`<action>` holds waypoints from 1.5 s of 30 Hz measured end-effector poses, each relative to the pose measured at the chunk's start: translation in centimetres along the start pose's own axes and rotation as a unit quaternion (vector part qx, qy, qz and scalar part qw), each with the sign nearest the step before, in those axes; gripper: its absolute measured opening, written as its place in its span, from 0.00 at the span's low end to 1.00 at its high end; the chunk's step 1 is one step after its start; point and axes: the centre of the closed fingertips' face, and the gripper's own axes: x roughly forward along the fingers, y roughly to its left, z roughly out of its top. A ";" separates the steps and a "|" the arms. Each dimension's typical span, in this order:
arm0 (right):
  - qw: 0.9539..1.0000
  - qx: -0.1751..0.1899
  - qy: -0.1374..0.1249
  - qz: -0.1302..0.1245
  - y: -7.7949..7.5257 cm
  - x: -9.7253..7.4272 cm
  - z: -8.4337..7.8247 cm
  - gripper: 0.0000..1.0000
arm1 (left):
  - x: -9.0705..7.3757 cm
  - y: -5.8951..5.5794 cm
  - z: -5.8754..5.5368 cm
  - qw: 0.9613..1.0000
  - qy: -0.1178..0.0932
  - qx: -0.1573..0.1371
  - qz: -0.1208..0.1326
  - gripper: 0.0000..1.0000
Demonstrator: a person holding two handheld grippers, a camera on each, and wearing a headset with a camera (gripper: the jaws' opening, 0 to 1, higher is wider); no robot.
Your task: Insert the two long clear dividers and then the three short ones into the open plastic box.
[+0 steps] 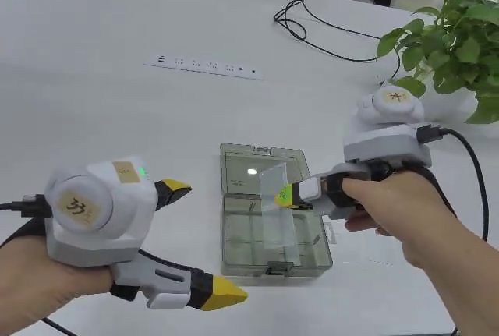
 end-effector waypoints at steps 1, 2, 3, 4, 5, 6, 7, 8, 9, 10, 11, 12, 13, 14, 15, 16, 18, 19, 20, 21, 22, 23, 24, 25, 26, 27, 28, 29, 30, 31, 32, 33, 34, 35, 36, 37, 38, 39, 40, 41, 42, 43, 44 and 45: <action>1.000 0.004 0.004 0.000 -0.1 0.2 -0.1 0.07 | 0.0 0.0 -0.1 1.000 0.001 0.000 -0.002 1.00; 1.000 0.009 0.004 -0.002 -0.3 0.3 -0.1 0.07 | 0.1 -0.1 -0.1 1.000 0.001 0.000 -0.004 1.00; 1.000 0.017 0.006 -0.003 -0.4 0.4 0.0 0.07 | 0.1 -0.1 -0.2 1.000 0.001 0.000 -0.007 1.00; 1.000 0.024 0.008 0.000 -0.3 0.5 0.0 0.07 | 0.1 -0.1 -0.2 1.000 0.001 0.000 -0.009 1.00; 0.999 0.031 0.009 0.002 -0.3 0.6 0.1 0.07 | 0.2 -0.1 -0.3 1.000 0.001 -0.001 -0.010 1.00; 0.999 0.031 0.010 0.000 -0.3 0.7 0.0 0.07 | 0.2 -0.1 -0.3 1.000 0.000 -0.001 -0.011 1.00; 0.999 0.036 0.013 0.000 -0.1 0.9 -0.1 0.07 | 0.3 -0.1 -0.3 1.000 -0.001 -0.002 -0.012 1.00; 0.999 0.040 0.014 0.000 -0.1 1.0 -0.1 0.07 | 0.3 0.0 -0.3 1.000 -0.002 -0.003 -0.012 1.00; 0.999 0.044 0.023 -0.001 -0.1 1.1 -0.4 0.07 | 0.3 0.0 -0.3 1.000 -0.004 -0.004 -0.012 1.00; 0.999 0.045 0.025 -0.002 -0.4 1.4 -0.3 0.07 | 0.3 0.1 -0.3 1.000 -0.004 -0.005 -0.012 1.00; 0.999 0.047 0.026 -0.003 -0.8 1.7 -0.1 0.07 | 0.3 0.1 -0.3 1.000 -0.004 -0.006 -0.013 1.00; 0.998 0.048 0.031 -0.007 -0.9 1.8 -0.3 0.07 | 0.4 0.1 -0.2 1.000 -0.005 -0.006 -0.013 1.00; 0.998 0.048 0.032 -0.007 -1.0 1.8 -0.4 0.07 | 0.4 0.1 -0.2 1.000 -0.006 -0.007 -0.014 1.00; 0.998 0.048 0.033 -0.009 -1.2 2.0 -0.2 0.07 | 0.4 0.1 -0.3 1.000 -0.006 -0.008 -0.015 1.00; 0.998 0.047 0.033 -0.013 -1.4 2.1 -0.1 0.07 | 0.4 0.1 -0.3 1.000 -0.007 -0.009 -0.015 1.00; 0.998 0.047 0.035 -0.014 -1.5 2.1 -0.2 0.07 | 0.4 0.2 -0.4 1.000 -0.007 -0.009 -0.014 1.00; 0.998 0.050 0.041 -0.015 -1.3 2.2 -0.5 0.07 | 0.4 0.2 -0.4 1.000 -0.007 -0.012 -0.014 1.00; 0.998 0.048 0.043 -0.018 -1.3 2.2 -0.7 0.07 | 0.4 0.2 -0.5 1.000 -0.007 -0.014 -0.015 1.00; 0.998 0.049 0.046 -0.019 -1.4 2.3 -0.8 0.07 | 0.5 0.2 -0.5 1.000 -0.007 -0.014 -0.015 1.00; 0.997 0.050 0.048 -0.019 -1.4 2.4 -0.8 0.07 | 0.5 0.2 -0.5 1.000 -0.007 -0.014 -0.016 1.00; 0.997 0.050 0.049 -0.019 -1.5 2.5 -0.8 0.07 | 0.5 0.2 -0.5 1.000 -0.007 -0.014 -0.016 1.00; 0.997 0.049 0.050 -0.022 -1.6 2.6 -0.8 0.07 | 0.5 0.2 -0.5 1.000 -0.007 -0.015 -0.016 1.00; 0.997 0.046 0.052 -0.024 -1.7 2.6 -0.8 0.07 | 0.5 0.3 -0.5 1.000 -0.008 -0.016 -0.015 1.00; 0.997 0.045 0.054 -0.024 -1.6 2.7 -0.8 0.07 | 0.5 0.3 -0.5 1.000 -0.009 -0.018 -0.014 1.00; 0.997 0.044 0.055 -0.025 -1.6 2.7 -0.8 0.06 | 0.5 0.4 -0.4 1.000 -0.010 -0.019 -0.014 1.00; 0.997 0.043 0.057 -0.026 -1.6 2.8 -0.8 0.06 | 0.5 0.4 -0.5 1.000 -0.010 -0.019 -0.014 1.00; 0.997 0.039 0.059 -0.029 -1.6 2.9 -0.8 0.06 | 0.6 0.4 -0.5 1.000 -0.009 -0.019 -0.015 1.00; 0.997 0.039 0.060 -0.029 -1.6 3.0 -0.9 0.06 | 0.6 0.4 -0.5 1.000 -0.008 -0.020 -0.015 1.00; 0.997 0.038 0.061 -0.030 -1.6 3.1 -0.9 0.06 | 0.6 0.4 -0.6 1.000 -0.008 -0.020 -0.015 1.00; 0.997 0.031 0.062 -0.036 -1.7 3.2 -1.0 0.06 | 0.6 0.4 -0.6 1.000 -0.008 -0.021 -0.015 1.00; 0.997 0.030 0.063 -0.036 -1.7 3.2 -1.0 0.06 | 0.6 0.4 -0.6 1.000 -0.008 -0.022 -0.016 1.00; 0.997 0.028 0.063 -0.037 -1.7 3.3 -1.0 0.06 | 0.6 0.4 -0.6 1.000 -0.008 -0.023 -0.015 1.00; 0.997 0.027 0.063 -0.038 -1.8 3.3 -1.0 0.06 | 0.6 0.4 -0.6 1.000 -0.008 -0.023 -0.015 1.00; 0.997 0.027 0.062 -0.039 -1.8 3.3 -1.0 0.06 | 0.7 0.4 -0.6 1.000 -0.008 -0.023 -0.015 1.00; 0.997 0.024 0.062 -0.039 -1.7 3.3 -1.0 0.06 | 0.7 0.5 -0.7 1.000 -0.008 -0.024 -0.015 1.00; 0.997 0.021 0.061 -0.040 -1.7 3.3 -1.0 0.06 | 0.7 0.5 -0.7 1.000 -0.007 -0.025 -0.016 1.00; 0.997 0.020 0.061 -0.042 -1.8 3.4 -0.9 0.06 | 0.7 0.5 -0.7 1.000 -0.007 -0.025 -0.016 1.00; 0.997 0.020 0.061 -0.042 -1.8 3.4 -0.9 0.06 | 0.7 0.5 -0.7 1.000 -0.007 -0.024 -0.016 1.00; 0.997 0.019 0.061 -0.044 -1.9 3.4 -0.9 0.06 | 0.8 0.5 -0.7 1.000 -0.007 -0.025 -0.016 1.00; 0.997 0.016 0.060 -0.046 -1.9 3.5 -0.9 0.06 | 0.8 0.5 -0.7 1.000 -0.007 -0.026 -0.017 1.00; 0.997 0.015 0.059 -0.047 -1.9 3.5 -0.9 0.06 | 0.8 0.5 -0.7 0.999 -0.007 -0.026 -0.017 1.00; 0.997 0.012 0.058 -0.048 -1.7 3.5 -0.9 0.06 | 0.8 0.5 -0.7 0.999 -0.007 -0.026 -0.017 1.00; 0.997 0.009 0.057 -0.050 -1.8 3.5 -0.9 0.06 | 0.8 0.5 -0.7 1.000 -0.007 -0.026 -0.017 1.00; 0.997 0.007 0.057 -0.052 -1.8 3.5 -0.8 0.06 | 0.8 0.5 -0.7 0.999 -0.007 -0.026 -0.017 1.00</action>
